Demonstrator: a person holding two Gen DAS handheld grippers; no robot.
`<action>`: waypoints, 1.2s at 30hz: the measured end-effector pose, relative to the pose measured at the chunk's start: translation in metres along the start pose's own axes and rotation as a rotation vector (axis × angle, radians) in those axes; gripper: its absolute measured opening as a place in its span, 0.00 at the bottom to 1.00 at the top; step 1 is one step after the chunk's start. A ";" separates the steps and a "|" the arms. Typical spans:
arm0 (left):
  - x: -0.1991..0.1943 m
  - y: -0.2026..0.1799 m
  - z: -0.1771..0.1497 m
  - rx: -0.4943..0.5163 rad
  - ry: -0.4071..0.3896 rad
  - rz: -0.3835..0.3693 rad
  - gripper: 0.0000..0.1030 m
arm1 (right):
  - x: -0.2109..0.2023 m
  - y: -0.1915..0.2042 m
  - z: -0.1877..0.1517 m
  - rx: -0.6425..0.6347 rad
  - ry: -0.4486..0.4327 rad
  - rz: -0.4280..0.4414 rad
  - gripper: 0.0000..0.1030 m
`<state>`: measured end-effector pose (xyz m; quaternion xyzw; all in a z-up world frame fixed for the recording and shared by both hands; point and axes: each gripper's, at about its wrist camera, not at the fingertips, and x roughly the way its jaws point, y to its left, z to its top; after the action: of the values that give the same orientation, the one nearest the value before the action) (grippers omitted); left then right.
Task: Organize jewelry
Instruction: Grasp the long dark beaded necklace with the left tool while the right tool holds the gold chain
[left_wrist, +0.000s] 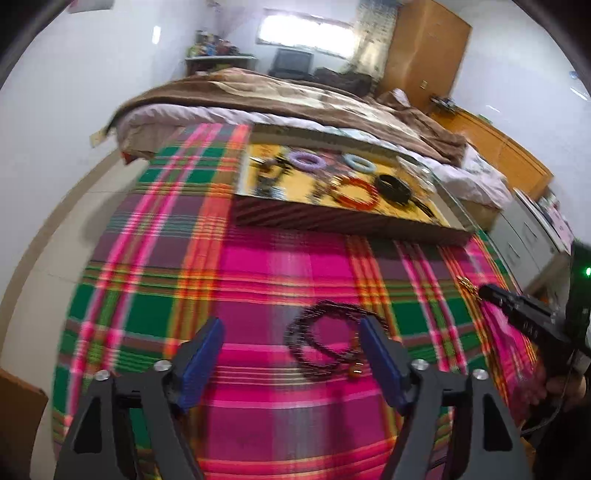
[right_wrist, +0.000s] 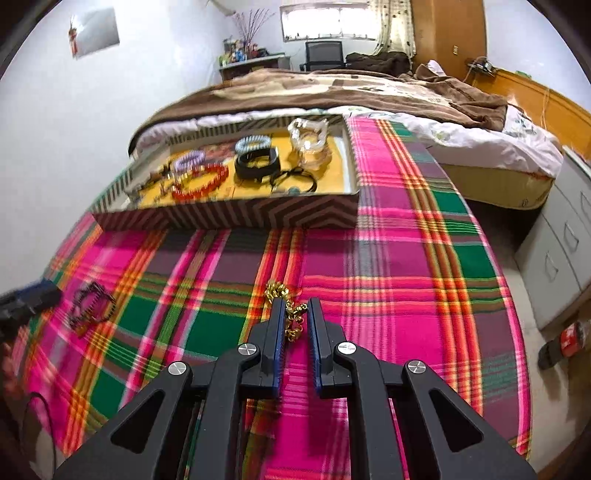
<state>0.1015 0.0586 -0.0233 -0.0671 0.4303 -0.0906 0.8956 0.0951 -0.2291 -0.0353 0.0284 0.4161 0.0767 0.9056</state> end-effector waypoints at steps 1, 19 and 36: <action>0.004 -0.005 0.001 0.006 0.007 -0.004 0.75 | -0.005 -0.002 0.001 0.006 -0.013 0.006 0.12; 0.031 -0.037 -0.011 0.143 0.065 0.112 0.75 | -0.037 -0.005 0.010 0.004 -0.101 0.024 0.12; 0.025 -0.027 -0.007 0.134 0.032 0.101 0.12 | -0.038 0.002 0.014 -0.007 -0.107 0.027 0.12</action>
<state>0.1089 0.0268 -0.0414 0.0162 0.4402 -0.0751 0.8946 0.0808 -0.2330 0.0021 0.0349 0.3664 0.0885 0.9256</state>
